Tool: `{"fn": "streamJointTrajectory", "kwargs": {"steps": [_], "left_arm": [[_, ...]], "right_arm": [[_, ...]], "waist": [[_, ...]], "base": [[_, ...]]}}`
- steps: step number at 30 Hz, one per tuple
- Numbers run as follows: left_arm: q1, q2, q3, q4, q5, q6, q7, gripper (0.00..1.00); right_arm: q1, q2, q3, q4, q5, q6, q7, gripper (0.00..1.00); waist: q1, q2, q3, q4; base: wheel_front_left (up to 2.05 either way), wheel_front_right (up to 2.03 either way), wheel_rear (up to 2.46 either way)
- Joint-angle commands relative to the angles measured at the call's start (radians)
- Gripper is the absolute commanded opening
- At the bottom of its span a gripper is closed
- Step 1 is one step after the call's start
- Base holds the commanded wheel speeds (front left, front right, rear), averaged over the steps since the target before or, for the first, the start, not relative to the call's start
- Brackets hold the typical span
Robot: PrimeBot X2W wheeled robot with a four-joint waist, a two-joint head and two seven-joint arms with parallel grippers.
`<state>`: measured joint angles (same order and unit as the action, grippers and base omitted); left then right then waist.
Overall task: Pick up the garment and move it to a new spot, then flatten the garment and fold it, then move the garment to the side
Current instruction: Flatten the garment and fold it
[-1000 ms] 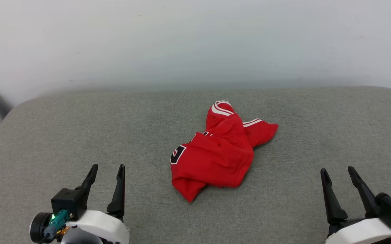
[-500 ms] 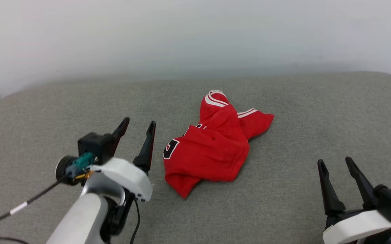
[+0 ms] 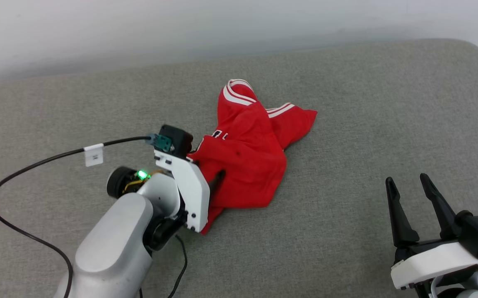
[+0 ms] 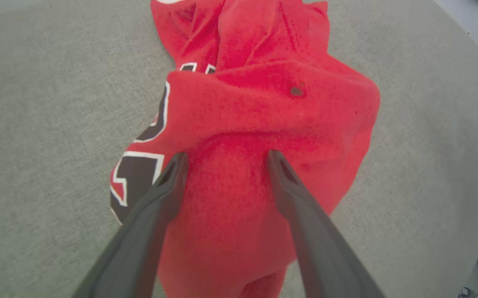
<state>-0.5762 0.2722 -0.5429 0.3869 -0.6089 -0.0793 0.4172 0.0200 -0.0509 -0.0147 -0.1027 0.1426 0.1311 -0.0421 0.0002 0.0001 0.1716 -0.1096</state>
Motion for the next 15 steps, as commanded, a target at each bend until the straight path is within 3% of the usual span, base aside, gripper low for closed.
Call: {"fn": "streamJointTrajectory", "kwargs": {"steps": [1,9,11,12,15], "left_arm": [[0.011,0.001,-0.008,0.017,-0.01,-0.007,0.022,1.0],[0.024,0.012,-0.061,0.091,-0.055,-0.032,0.136,1.0],[0.029,0.01,-0.067,0.089,-0.06,-0.036,0.126,0.11],[0.03,0.01,-0.069,0.087,-0.06,-0.037,0.116,0.0],[0.02,0.012,-0.067,0.07,-0.041,-0.039,0.062,0.0]], "right_arm": [[-0.016,0.001,0.001,0.003,0.003,-0.001,-0.004,1.0],[-0.026,0.001,0.004,0.025,0.008,-0.001,-0.016,1.0],[-0.027,0.001,0.006,0.031,0.009,-0.001,-0.018,1.0],[-0.027,0.001,0.007,0.033,0.01,-0.001,-0.019,1.0],[-0.024,0.001,0.005,0.04,0.013,-0.001,-0.022,1.0]], "waist": [[-0.0002,-0.0001,0.015,-0.012],[-0.0002,-0.0001,0.029,-0.018],[-0.0002,-0.0001,0.027,-0.018],[-0.0002,-0.0001,0.025,-0.017],[-0.0002,-0.0001,0.017,-0.01]], "base": [[0.0,0.0,0.0],[0.0,0.0,0.0],[0.0,0.0,0.0],[0.0,0.0,0.0],[0.0,0.0,0.0]]}}
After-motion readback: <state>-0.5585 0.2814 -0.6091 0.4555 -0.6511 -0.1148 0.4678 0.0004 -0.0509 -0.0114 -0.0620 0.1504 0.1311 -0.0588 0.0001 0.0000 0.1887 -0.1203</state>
